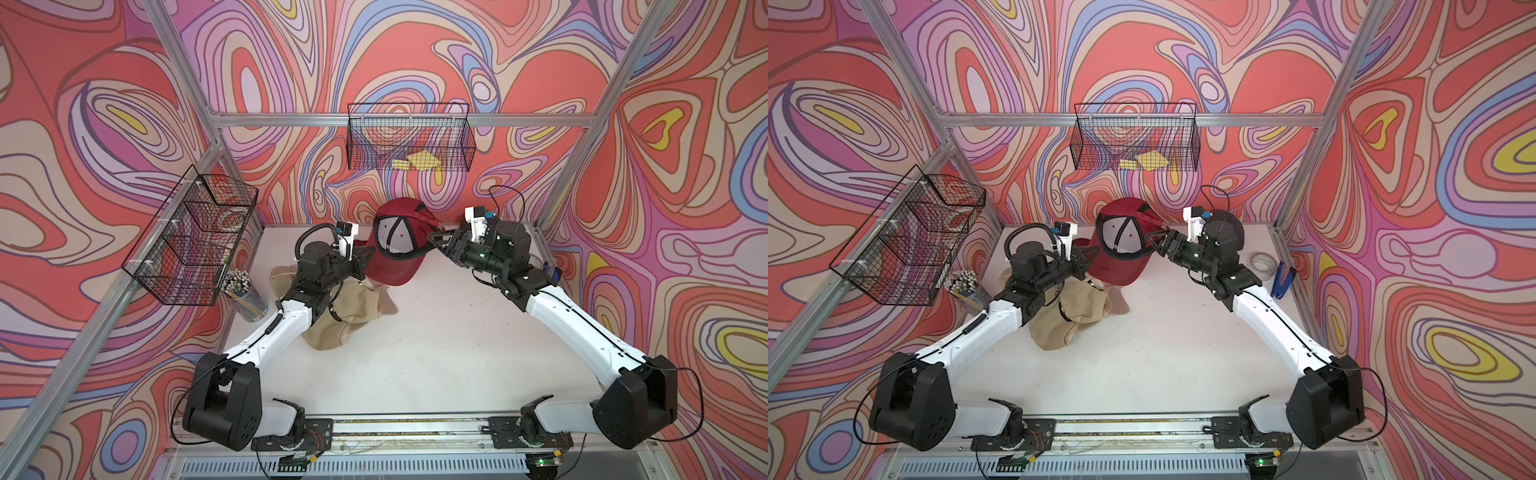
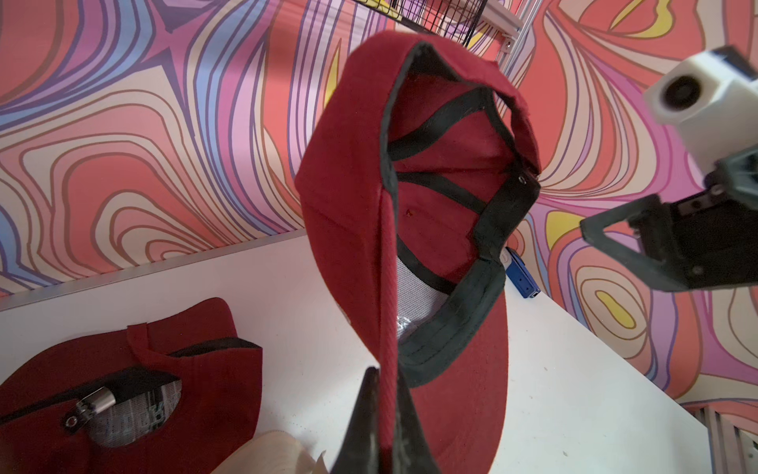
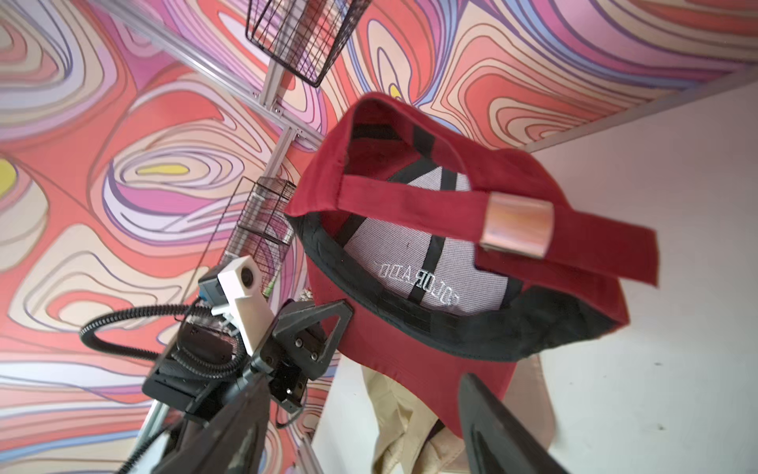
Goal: Open the adjustable buckle of the baseball cap
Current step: Pick up the baseball cap from the center of the board.
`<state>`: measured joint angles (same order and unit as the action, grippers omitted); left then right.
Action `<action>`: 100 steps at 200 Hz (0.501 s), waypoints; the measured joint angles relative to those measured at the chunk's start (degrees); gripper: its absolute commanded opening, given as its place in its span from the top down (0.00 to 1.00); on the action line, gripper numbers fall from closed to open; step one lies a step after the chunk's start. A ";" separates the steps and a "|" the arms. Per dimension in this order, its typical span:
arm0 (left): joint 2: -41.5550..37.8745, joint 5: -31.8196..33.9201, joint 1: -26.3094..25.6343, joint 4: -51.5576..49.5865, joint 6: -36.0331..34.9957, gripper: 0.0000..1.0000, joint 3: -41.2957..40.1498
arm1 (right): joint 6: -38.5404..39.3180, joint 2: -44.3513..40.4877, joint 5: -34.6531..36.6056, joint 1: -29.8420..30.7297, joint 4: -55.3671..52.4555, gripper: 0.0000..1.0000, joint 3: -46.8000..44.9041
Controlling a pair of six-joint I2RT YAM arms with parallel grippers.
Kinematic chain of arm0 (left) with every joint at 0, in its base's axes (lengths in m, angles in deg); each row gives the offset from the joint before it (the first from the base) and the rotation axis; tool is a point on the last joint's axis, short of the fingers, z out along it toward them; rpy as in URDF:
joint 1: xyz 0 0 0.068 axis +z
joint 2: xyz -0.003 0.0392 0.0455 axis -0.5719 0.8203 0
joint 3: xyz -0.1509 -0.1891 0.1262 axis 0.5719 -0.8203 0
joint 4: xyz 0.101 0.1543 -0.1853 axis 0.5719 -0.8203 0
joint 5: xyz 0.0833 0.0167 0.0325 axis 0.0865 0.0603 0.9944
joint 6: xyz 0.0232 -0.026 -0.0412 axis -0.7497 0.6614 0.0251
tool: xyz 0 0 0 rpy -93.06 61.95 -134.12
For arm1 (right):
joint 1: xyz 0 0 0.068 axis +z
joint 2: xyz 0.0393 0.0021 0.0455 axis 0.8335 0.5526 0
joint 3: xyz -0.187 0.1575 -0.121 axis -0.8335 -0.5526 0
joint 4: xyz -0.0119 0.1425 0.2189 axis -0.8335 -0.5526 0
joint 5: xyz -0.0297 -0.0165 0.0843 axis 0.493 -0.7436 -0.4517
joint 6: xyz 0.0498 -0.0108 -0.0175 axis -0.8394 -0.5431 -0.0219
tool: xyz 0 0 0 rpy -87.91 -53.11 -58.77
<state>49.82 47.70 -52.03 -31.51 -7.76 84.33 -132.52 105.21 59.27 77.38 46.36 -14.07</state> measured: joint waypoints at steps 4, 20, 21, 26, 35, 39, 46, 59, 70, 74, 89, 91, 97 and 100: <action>0.00 -0.04 0.00 0.24 0.09 1.00 0.00 | -1.01 0.00 0.26 0.00 0.57 0.25 -0.44; 0.00 -0.46 0.00 1.14 0.48 1.00 -0.09 | -5.86 -0.04 1.84 0.00 3.56 0.26 -2.29; 0.00 -0.48 0.00 1.18 0.50 1.00 -0.11 | -6.08 -0.07 1.92 0.00 3.76 0.26 -2.40; 0.00 -0.61 0.00 1.42 0.55 1.00 -0.15 | -7.45 -0.09 2.45 0.00 4.74 0.27 -3.06; 0.00 -0.85 0.00 1.77 0.72 1.00 -0.28 | -9.92 -0.13 3.17 0.00 6.67 0.28 -4.33; 0.00 -0.92 0.00 1.88 0.74 1.00 -0.35 | -10.97 -0.13 3.52 -0.02 7.41 0.29 -4.81; 0.00 -1.07 0.00 2.10 0.79 1.00 -0.48 | -12.76 -0.13 4.04 -0.13 8.76 0.33 -5.64; 0.00 -1.31 0.00 2.21 0.87 1.00 -0.68 | -15.63 -0.13 4.98 -0.11 11.26 0.38 -6.84; 0.00 -1.49 0.00 2.47 0.87 1.00 -0.92 | -17.81 -0.13 5.84 -0.13 13.31 0.41 -7.43; -0.02 -1.49 0.00 2.54 0.87 1.00 -0.98 | -18.34 -0.13 6.23 -0.17 14.14 0.42 -7.67; -0.02 -1.53 0.00 2.60 0.87 1.00 -1.18 | -20.33 -0.02 7.30 -0.22 16.65 0.43 -7.85; -0.02 -1.55 0.00 2.64 0.87 1.00 -1.25 | -20.72 0.04 7.43 -0.24 17.07 0.43 -7.85; -0.02 -1.60 0.00 2.71 0.87 1.00 -1.36 | -21.27 0.22 7.63 -0.24 18.27 0.43 -7.85; -0.02 -1.64 0.00 2.73 0.85 1.00 -1.40 | -21.79 0.39 7.78 -0.26 19.04 0.43 -7.85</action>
<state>49.80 46.06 -52.03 -28.78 -6.91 82.93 -154.32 105.61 67.05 77.12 65.40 -21.92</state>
